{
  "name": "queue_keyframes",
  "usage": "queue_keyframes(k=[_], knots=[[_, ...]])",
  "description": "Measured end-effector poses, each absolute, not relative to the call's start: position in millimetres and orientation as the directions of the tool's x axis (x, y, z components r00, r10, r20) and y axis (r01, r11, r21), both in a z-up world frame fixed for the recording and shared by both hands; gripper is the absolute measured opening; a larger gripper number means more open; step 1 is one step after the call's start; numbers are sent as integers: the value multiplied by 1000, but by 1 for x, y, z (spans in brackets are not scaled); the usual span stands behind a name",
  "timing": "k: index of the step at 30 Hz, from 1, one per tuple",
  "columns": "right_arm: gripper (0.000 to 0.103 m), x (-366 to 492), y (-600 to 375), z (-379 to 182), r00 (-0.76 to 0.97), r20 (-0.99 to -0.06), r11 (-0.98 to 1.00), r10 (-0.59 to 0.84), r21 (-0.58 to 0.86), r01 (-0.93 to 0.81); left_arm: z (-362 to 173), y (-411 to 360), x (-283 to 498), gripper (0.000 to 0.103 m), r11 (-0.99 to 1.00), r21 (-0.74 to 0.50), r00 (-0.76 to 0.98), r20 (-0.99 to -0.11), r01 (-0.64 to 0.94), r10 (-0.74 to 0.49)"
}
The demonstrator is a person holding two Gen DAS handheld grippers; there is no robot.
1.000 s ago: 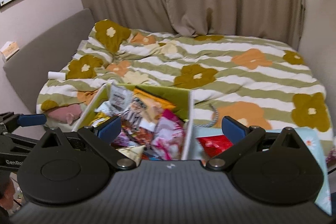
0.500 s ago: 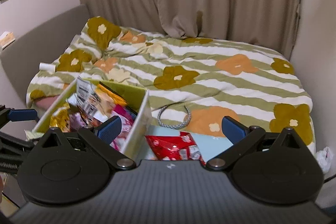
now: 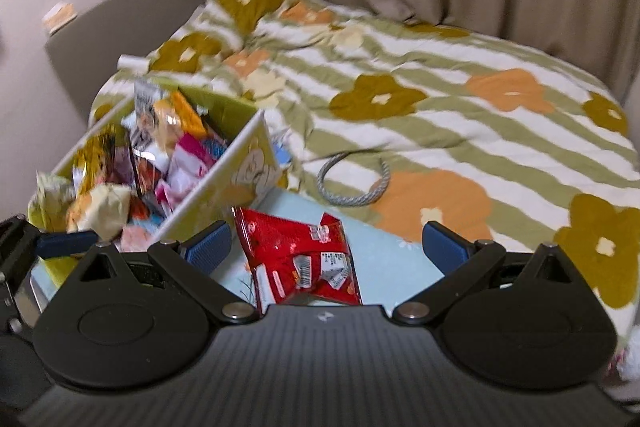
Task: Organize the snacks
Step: 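Move the left gripper to a blue-white bag while the right moves to a red bag, then grasp the blue-white bag with the left gripper while the right grasps the red bag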
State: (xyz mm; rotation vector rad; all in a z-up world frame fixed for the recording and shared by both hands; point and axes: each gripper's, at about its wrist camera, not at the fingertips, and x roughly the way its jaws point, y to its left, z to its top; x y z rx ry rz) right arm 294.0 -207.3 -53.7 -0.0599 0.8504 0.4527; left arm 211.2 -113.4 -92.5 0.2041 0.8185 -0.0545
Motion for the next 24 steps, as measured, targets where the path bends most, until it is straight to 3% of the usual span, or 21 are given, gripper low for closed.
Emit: queue_keyframes(k=[8,16,24], knots=[[103,324,-202,-97,451,-780,856,434,201,-476,-161,-148,229,85,930,340,610,-769,138,190],[103,341,-179,-124,372,-800,819,471,239,-522,-199,-156,238,83,873,472,559,-760,122,332],[103,352,-152,-146,367,-824,805,432,168,-569,-220,-145,245,73,862,490,508,-779,127,368]])
